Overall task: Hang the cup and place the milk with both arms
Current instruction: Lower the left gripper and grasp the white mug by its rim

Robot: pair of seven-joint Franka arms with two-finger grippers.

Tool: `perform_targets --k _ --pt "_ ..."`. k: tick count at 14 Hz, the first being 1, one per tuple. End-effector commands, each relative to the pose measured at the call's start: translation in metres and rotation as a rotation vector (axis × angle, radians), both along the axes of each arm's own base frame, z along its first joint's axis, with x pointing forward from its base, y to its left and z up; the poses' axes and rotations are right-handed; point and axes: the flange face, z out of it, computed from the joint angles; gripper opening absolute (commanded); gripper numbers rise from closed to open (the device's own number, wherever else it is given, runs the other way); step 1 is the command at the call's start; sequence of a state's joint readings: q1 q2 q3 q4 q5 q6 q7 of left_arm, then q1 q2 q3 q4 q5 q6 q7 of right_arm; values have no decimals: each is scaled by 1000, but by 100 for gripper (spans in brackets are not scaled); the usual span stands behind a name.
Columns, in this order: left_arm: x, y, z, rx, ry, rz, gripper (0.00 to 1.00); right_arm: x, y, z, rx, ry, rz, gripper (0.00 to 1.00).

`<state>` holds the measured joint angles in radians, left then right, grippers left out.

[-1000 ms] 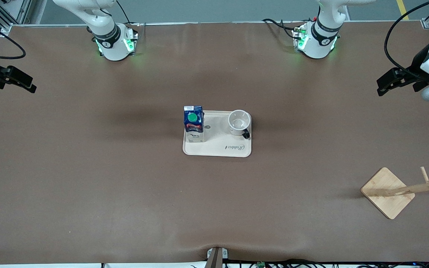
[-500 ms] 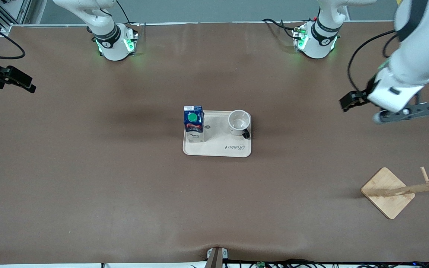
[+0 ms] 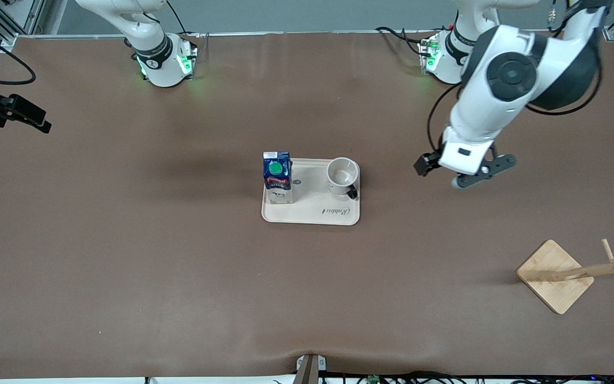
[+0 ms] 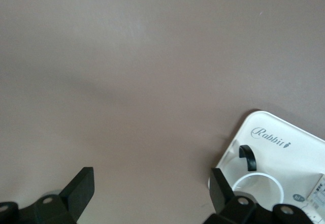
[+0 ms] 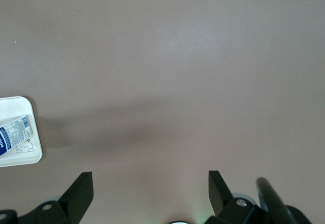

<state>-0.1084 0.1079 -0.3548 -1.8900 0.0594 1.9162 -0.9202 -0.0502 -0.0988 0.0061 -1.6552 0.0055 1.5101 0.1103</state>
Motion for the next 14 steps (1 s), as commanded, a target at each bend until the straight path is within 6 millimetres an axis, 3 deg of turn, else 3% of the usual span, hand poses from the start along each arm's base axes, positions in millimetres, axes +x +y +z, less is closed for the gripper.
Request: perform_targets --k 1,2,5,11,14 --pt "-12 -46 -36 -19 29 63 100 -3 -2 3 18 -4 6 100" --pt "-21 -70 -49 -26 28 75 100 -3 -2 3 17 -6 6 100" --pt "-33 -114 -93 -50 28 173 96 -3 -3 2 18 -3 4 100" --pt "-50 -138 -166 -66 76 240 73 -3 -3 2 18 -3 4 100" --pt "-59 -146 -182 -53 100 239 71 -3 -3 2 18 -3 4 100"
